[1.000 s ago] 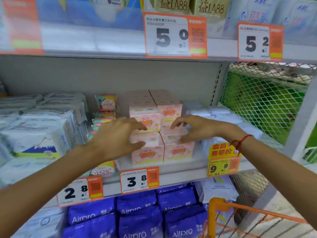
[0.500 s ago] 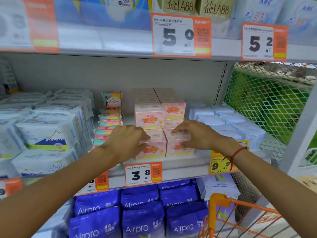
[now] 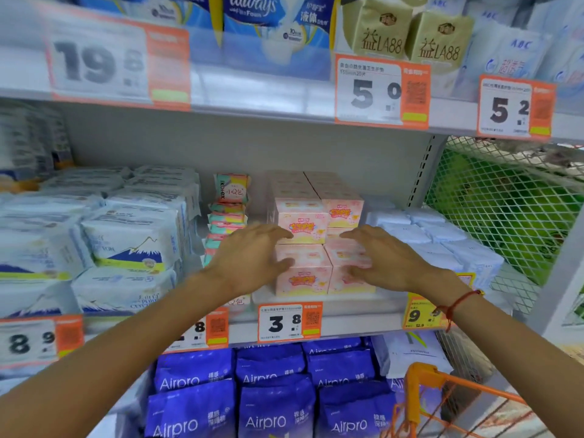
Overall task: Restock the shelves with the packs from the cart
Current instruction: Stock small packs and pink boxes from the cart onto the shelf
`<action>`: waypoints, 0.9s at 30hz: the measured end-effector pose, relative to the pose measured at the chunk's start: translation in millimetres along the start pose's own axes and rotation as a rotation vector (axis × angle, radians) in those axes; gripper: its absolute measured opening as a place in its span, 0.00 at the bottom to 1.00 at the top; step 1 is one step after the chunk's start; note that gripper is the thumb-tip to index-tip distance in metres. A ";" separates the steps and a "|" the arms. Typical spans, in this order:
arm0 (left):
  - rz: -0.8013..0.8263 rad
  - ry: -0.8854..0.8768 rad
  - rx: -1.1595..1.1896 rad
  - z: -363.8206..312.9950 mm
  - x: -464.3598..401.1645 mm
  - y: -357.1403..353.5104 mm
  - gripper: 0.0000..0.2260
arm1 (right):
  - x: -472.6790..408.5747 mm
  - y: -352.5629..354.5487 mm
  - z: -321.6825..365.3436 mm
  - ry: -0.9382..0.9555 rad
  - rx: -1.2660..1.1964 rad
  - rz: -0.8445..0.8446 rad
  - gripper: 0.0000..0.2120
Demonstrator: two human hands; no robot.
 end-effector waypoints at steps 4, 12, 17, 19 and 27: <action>-0.010 0.009 -0.159 51.7 17.3 40.8 0.13 | -3.2 29.2 46.7 0.114 -0.077 -0.285 0.18; 0.059 -0.205 -0.323 72.9 47.3 30.8 0.33 | -27.3 -20.9 155.7 0.328 -0.051 0.027 0.26; 0.111 -0.267 -0.352 75.2 49.6 21.7 0.25 | -33.3 -25.5 170.3 0.342 -0.003 -0.021 0.24; 0.128 -0.300 -0.399 73.0 46.8 21.3 0.23 | -36.4 -23.8 174.6 0.358 0.025 -0.033 0.22; 0.148 -0.246 -0.522 67.5 29.7 14.3 0.16 | -49.3 -24.1 172.7 0.305 0.054 -0.073 0.18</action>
Point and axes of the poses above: each hand's wrist, its own x-axis away from the middle knuckle, its own y-axis out of the back of the hand, z = x × y, the point moved 6 cm from there along -x, towards the middle knuckle, and after that the axes turned 7 degrees about -z, right-handed, at the moved point
